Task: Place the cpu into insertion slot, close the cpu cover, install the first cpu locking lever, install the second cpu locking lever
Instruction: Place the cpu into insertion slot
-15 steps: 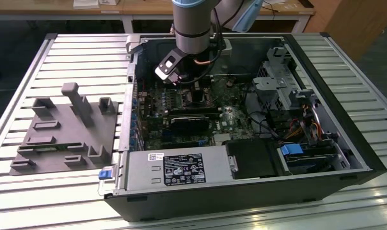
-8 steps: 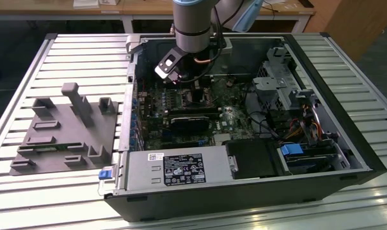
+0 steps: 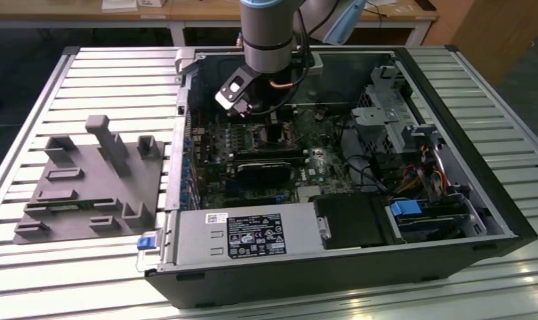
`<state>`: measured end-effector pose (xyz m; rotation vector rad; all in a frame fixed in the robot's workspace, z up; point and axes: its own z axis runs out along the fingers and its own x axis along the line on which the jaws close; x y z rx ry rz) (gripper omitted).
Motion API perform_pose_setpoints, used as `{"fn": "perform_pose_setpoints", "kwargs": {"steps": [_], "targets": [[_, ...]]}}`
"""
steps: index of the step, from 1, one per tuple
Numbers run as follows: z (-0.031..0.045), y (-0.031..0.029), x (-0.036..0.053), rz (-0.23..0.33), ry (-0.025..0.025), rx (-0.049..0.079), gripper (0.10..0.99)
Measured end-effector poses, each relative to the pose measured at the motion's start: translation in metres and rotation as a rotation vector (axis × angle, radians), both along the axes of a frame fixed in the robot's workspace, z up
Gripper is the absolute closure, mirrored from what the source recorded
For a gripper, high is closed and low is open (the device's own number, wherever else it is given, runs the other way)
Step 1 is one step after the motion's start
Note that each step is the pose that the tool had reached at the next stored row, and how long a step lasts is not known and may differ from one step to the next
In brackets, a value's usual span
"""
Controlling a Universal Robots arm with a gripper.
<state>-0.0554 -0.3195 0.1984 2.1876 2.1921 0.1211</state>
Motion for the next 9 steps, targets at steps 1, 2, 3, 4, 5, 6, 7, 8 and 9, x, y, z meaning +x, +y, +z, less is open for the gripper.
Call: {"fn": "perform_pose_setpoints", "kwargs": {"steps": [1, 2, 3, 4, 5, 6, 7, 8, 9], "targets": [[-0.0001, 0.0000, 0.0000, 0.000, -0.0001, 0.003, 0.475], [-0.0001, 0.0001, 0.0000, 0.000, -0.0002, 0.005, 0.475], [-0.0001, 0.0001, 0.0000, 0.000, -0.0002, 0.006, 0.475], [0.0001, 0.0001, 0.0000, 0.000, -0.0002, 0.006, 0.475], [0.0005, 0.0001, 0.0000, -0.001, -0.0001, 0.006, 0.475], [0.0012, 0.0001, 0.0000, -0.001, 0.0000, 0.005, 0.475], [0.0019, 0.0001, 0.0000, -0.002, 0.0000, 0.005, 0.475], [0.0027, 0.0001, 0.0000, -0.002, -0.0001, 0.004, 0.475], [0.0035, 0.0001, 0.0000, -0.003, -0.0002, 0.004, 0.475]]}}
